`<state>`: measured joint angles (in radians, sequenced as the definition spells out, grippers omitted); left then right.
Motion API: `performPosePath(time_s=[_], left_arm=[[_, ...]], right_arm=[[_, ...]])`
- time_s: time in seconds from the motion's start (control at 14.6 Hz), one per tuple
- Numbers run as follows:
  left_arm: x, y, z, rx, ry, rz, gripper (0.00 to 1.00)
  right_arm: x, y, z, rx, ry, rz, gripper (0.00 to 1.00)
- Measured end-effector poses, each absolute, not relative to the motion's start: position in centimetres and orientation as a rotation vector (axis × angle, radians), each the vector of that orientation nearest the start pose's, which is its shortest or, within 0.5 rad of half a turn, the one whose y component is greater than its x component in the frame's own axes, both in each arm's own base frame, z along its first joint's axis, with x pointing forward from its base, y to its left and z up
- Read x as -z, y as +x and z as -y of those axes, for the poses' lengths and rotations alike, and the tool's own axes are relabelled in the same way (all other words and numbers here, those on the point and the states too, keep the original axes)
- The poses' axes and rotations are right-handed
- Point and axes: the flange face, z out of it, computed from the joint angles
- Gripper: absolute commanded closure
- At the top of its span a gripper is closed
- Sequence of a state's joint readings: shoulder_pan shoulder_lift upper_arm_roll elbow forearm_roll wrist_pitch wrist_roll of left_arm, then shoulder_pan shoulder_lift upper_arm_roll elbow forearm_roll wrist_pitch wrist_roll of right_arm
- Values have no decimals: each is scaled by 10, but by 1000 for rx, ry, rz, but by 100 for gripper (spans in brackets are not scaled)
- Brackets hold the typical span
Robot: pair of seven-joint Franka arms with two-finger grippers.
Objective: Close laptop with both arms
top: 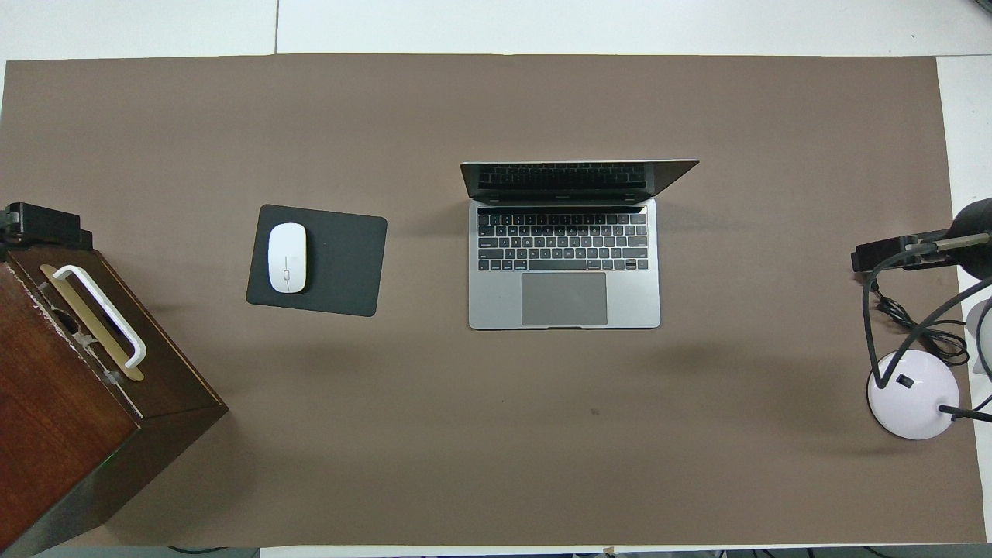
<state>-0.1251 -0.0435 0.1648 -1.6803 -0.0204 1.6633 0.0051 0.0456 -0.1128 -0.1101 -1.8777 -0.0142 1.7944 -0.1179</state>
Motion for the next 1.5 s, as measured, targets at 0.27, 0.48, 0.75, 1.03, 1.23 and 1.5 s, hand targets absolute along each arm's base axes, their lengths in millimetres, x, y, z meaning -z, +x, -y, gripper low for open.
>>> performPosePath(time_s=[0.27,0.48,0.75,1.03,1.23,1.5], left_arm=[[-605,548,-22,42,-3168,57,0],[-605,548,-22,42,-3168,58,0],[-605,548,-21,42,-3168,56,0],[-605,548,-19,42,-3168,51,0],[-605,548,-20,42,-3168,52,0],[-605,548,-23,42,-3168,61,0]], right_arm=[[-558,529,38,45,-3144,89,0],[-558,529,38,45,-3144,89,0],[-560,530,38,67,-3145,92,0],[-564,539,48,189,-3151,128,0],[-565,542,74,246,-3159,253,0],[-565,547,81,302,-3164,273,38]])
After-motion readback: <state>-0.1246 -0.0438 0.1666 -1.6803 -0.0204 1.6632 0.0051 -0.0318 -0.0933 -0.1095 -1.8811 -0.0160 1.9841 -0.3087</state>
